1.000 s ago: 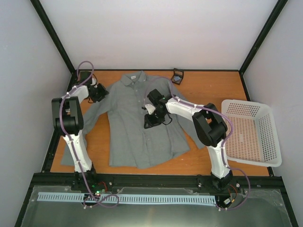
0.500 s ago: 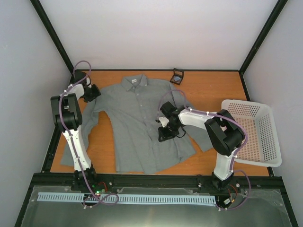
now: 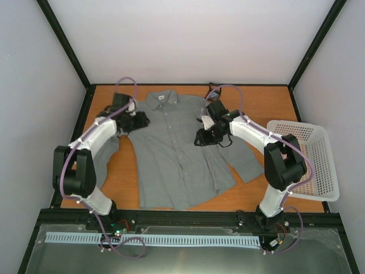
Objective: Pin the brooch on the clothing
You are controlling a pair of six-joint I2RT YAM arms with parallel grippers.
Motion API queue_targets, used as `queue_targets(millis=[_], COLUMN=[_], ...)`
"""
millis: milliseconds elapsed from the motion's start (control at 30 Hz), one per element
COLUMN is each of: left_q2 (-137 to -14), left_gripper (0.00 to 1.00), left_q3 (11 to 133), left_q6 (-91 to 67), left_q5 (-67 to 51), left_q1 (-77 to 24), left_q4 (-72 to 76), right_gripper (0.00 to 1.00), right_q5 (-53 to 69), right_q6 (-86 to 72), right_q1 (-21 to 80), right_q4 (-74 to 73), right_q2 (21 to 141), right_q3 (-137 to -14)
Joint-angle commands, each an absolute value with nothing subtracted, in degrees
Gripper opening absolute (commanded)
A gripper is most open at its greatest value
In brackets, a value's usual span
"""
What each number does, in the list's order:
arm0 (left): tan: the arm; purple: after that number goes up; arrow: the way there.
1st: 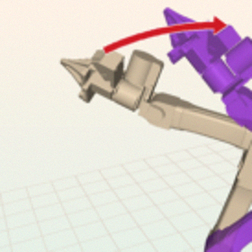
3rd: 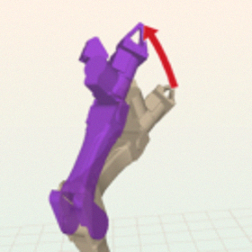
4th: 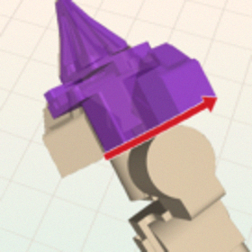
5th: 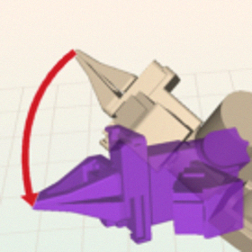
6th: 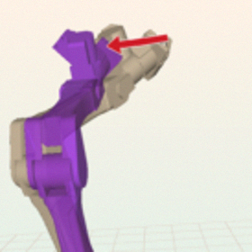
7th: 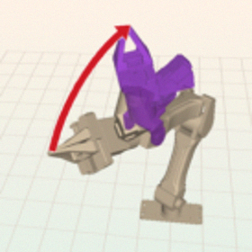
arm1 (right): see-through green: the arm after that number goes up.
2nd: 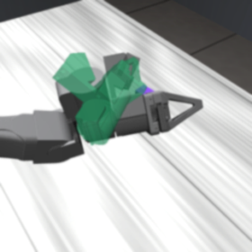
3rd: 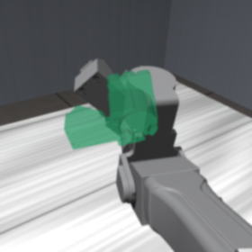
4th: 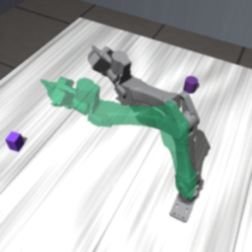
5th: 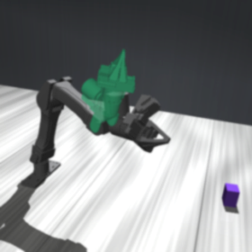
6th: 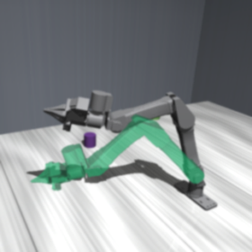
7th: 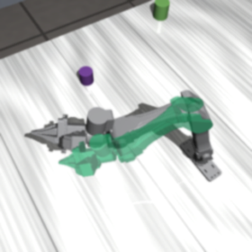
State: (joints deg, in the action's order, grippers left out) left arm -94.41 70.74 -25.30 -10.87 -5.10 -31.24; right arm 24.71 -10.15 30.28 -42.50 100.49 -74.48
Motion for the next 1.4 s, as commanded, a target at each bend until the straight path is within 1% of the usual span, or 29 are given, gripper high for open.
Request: queue_targets(millis=[0, 100, 133, 233, 333, 467, 500, 633, 700, 767, 933, 1033, 1133, 1267, 1367], left_q2=[-91.24, -89.52, -88.82, -87.64, -86.15, -85.51, -85.33, -84.04, -83.39, -82.43, -81.78, -82.25, -82.44, -86.26, -91.81], left_gripper=[0.59, 0.5, 0.5, 0.48, 0.48, 0.49, 0.5, 0.52, 0.53, 0.54, 0.63, 0.67, 0.74, 0.77, 0.78], left_q3=[60.3, 54.18, 51.89, 46.39, 40.86, 35.35, 35.25, 37.61, 40.18, 42.99, 51.41, 55.01, 56.91, 58.73, 60.67], left_q6=[-28.06, -29.44, -30.22, -33.63, -38.09, -43.05, -43.94, -46.88, -46.81, -45.35, -42.83, -41.77, -39.64, -36.28, -34.24], left_q5=[-20.7, -21.32, -22.57, -23.69, -22.41, -20.91, -19.6, -13.52, -12.44, -14.04, -16.99, -18.22, -21.7, -28.57, -33.41], left_q1=[-11.97, -15.61, -15.72, -15.77, -15.74, -15.74, -15.73, -15.73, -15.65, -15.73, -15.73, -15.73, -15.73, -15.73, -15.73], left_q4=[-29.51, -29.31, -28.51, -28.19, -30.16, -32.83, -34.59, -40.2, -42.72, -42.62, -39.64, -36.86, -32.38, -28.04, -26.79], right_gripper=[0.38, 0.36, 0.34, 0.33, 0.33, 0.33, 0.33, 0.34, 0.35, 0.37, 0.45, 0.48, 0.55, 0.56, 0.52], right_q5=[27.03, 26.59, 26.56, 22.68, 17.7, 15.59, 15.26, 15.01, 17.24, 18.77, 17.94, 15.34, 12.98, 17.21, 19.98], right_q6=[-10.99, -11.8, -11.93, -11.62, -11.34, -10.99, -10.61, -8.09, -7.87, -8.21, -7.38, -6.21, -5.73, -7.63, -7.11], right_q1=[27.68, 26.83, 26.61, 26.02, 24.65, 21.96, 21.44, 20.73, 20.74, 20.73, 20.51, 19.69, 18.48, 14.72, 14.17], right_q4=[-41.13, -40.38, -40.35, -40.7, -40.87, -39.81, -39.74, -40.72, -42.22, -43.48, -46.8, -48.77, -48.71, -45.63, -44.51], right_q2=[105.3, 110.74, 112.83, 118.34, 121.64, 123.57, 123.85, 124.3, 123.11, 120.41, 111.2, 105.38, 100.3, 97.14, 97.87], right_q3=[-77.26, -82.85, -84.8, -89.11, -89.67, -87.53, -87.12, -87.4, -88.81, -90.1, -91.18, -89.06, -84.34, -76.31, -74.71])
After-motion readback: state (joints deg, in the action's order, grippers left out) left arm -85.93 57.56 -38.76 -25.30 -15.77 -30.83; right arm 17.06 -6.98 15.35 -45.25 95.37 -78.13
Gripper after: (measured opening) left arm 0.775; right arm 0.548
